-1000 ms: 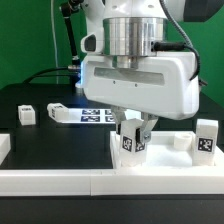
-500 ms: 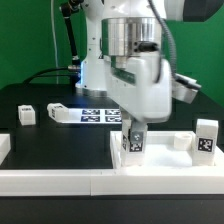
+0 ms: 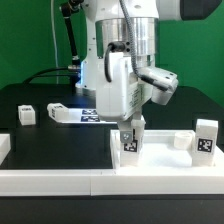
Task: Assemble square table
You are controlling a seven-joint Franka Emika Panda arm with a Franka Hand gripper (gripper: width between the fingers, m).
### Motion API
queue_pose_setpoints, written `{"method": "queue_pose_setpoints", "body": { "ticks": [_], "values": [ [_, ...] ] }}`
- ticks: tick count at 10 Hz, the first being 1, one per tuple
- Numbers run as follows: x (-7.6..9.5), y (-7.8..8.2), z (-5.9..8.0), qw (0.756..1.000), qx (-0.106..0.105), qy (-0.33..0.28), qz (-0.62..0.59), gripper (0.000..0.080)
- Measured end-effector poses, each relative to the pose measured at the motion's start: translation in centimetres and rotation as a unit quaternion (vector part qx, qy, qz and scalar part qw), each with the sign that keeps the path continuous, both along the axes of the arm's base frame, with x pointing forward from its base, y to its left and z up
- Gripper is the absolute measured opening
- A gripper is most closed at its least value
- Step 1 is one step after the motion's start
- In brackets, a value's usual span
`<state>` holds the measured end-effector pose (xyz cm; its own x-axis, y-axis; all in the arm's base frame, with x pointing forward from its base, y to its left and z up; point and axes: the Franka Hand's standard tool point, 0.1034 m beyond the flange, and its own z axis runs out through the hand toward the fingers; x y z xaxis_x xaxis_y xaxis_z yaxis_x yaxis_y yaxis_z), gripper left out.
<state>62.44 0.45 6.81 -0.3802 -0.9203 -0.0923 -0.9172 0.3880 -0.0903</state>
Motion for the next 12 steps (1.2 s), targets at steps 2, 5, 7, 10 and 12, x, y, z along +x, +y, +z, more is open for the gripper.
{"method": "queue_pose_setpoints", "body": {
  "ticks": [2, 5, 7, 10, 12],
  "values": [
    [-0.1, -0.1, 0.0, 1.000, -0.001, 0.004, -0.027, 0.0295],
    [-0.3, -0.2, 0.0, 0.999, -0.009, 0.010, -0.031, 0.0300],
    [-0.3, -0.1, 0.0, 0.999, -0.009, 0.010, -0.029, 0.0594],
    [-0.5, 2.3, 2.3, 1.000, 0.000, -0.003, -0.004, 0.0647],
    [-1.2, 4.5, 3.1, 1.000, 0.007, -0.004, 0.010, 0.0647]
  ]
}}
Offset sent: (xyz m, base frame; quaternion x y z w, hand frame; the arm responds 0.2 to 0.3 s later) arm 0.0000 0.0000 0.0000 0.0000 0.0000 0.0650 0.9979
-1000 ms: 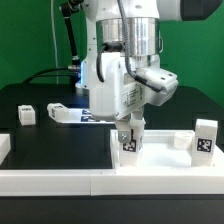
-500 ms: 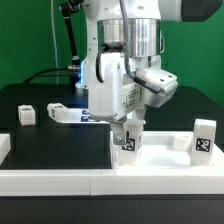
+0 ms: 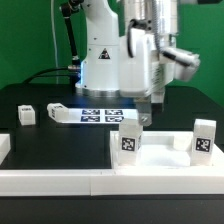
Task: Assemble square table
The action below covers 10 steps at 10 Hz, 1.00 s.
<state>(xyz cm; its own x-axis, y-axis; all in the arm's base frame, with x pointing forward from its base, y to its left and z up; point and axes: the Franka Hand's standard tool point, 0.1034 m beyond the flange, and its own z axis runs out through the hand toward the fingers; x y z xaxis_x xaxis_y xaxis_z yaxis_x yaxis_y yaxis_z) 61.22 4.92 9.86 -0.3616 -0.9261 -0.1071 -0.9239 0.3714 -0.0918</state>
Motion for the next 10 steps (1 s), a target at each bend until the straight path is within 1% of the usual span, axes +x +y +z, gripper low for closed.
{"method": "queue_pose_setpoints", "body": {
  "ticks": [1, 7, 8, 10],
  "values": [
    [0.0, -0.2, -0.2, 1.000, 0.001, 0.001, -0.002, 0.0649],
    [-0.2, -0.1, -0.6, 1.000, 0.000, 0.004, -0.001, 0.0649],
    [-0.4, 0.0, -0.7, 1.000, -0.003, -0.003, 0.002, 0.0649],
    [-4.2, 0.6, -2.1, 1.000, -0.014, -0.009, 0.003, 0.0649]
  ]
}}
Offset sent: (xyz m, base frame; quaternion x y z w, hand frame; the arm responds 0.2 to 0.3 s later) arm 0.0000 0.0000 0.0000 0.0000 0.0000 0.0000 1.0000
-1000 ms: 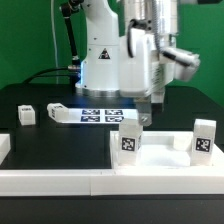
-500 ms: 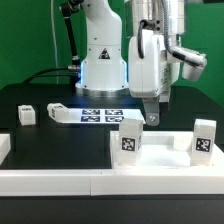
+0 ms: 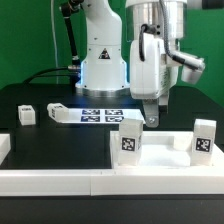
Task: Assemble square table
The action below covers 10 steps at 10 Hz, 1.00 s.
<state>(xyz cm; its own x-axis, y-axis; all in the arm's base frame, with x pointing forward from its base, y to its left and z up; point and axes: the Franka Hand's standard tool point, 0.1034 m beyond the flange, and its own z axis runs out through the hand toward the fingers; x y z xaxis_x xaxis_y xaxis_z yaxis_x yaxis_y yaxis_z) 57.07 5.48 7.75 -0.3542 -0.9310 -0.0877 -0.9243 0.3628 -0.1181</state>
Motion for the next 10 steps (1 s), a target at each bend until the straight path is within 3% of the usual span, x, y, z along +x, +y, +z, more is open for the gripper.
{"method": "queue_pose_setpoints", "body": {
  "ticks": [3, 7, 10],
  "values": [
    [-2.4, 0.6, -1.3, 0.999, -0.024, -0.046, -0.003, 0.0649],
    [-2.6, 0.8, -1.5, 0.999, -0.025, -0.038, 0.024, 0.0649],
    [-2.3, -0.9, -1.3, 0.988, -0.041, -0.036, 0.142, 0.0649]
  ]
}}
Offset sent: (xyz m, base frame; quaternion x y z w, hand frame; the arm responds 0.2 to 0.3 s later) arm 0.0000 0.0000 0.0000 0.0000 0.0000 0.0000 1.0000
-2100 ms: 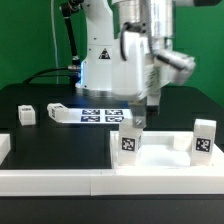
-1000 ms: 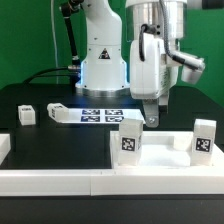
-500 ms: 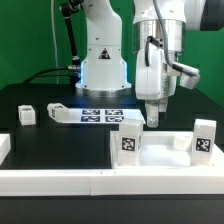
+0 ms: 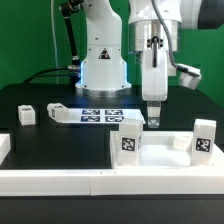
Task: Assemble square table
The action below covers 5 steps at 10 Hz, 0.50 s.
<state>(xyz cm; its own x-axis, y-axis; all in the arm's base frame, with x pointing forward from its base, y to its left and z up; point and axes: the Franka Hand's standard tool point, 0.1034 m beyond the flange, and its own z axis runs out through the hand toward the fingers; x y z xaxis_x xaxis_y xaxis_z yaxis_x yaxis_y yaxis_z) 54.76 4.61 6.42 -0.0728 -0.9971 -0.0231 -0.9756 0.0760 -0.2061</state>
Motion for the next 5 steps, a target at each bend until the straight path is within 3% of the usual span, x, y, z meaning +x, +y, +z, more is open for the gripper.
{"method": "queue_pose_setpoints", "body": {
  "ticks": [3, 5],
  "values": [
    [-0.1, 0.2, -0.2, 1.000, -0.001, 0.001, 0.002, 0.0649],
    [-0.1, -1.2, -0.1, 0.999, -0.011, -0.028, 0.010, 0.0649]
  ]
}}
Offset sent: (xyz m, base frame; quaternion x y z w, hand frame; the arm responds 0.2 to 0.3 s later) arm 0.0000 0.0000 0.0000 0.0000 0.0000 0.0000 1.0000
